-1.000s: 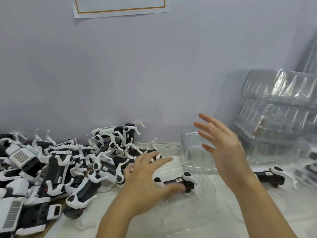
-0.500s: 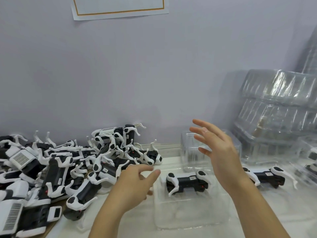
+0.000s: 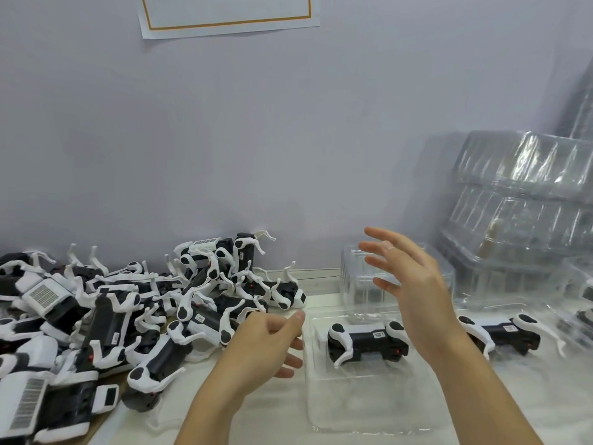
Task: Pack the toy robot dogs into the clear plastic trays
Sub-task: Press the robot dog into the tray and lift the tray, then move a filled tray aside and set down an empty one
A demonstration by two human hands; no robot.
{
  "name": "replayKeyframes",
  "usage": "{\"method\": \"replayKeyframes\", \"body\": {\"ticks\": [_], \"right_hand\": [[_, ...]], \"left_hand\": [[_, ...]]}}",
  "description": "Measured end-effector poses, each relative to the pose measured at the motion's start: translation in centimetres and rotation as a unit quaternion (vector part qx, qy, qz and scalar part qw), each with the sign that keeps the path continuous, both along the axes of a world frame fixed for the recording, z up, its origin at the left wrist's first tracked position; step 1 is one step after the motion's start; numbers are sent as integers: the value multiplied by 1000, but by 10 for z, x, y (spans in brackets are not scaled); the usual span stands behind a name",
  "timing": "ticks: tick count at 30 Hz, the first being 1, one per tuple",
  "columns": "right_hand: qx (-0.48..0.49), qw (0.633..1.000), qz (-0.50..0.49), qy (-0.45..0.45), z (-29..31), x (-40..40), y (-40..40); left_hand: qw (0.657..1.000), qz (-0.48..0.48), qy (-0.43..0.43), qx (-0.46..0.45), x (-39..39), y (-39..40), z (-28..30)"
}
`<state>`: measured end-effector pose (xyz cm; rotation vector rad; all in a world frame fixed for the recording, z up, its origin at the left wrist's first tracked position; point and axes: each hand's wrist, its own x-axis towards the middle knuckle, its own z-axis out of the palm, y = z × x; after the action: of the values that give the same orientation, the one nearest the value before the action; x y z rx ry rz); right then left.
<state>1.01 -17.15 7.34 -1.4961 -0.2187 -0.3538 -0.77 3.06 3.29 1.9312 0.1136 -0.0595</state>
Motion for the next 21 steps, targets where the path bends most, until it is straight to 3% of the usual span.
{"method": "replayKeyframes", "body": {"ticks": [21], "right_hand": [[3,997,-45,60,-4,8,2]], "left_hand": [[998,-43,-9,-42,-1,-12,0]]}}
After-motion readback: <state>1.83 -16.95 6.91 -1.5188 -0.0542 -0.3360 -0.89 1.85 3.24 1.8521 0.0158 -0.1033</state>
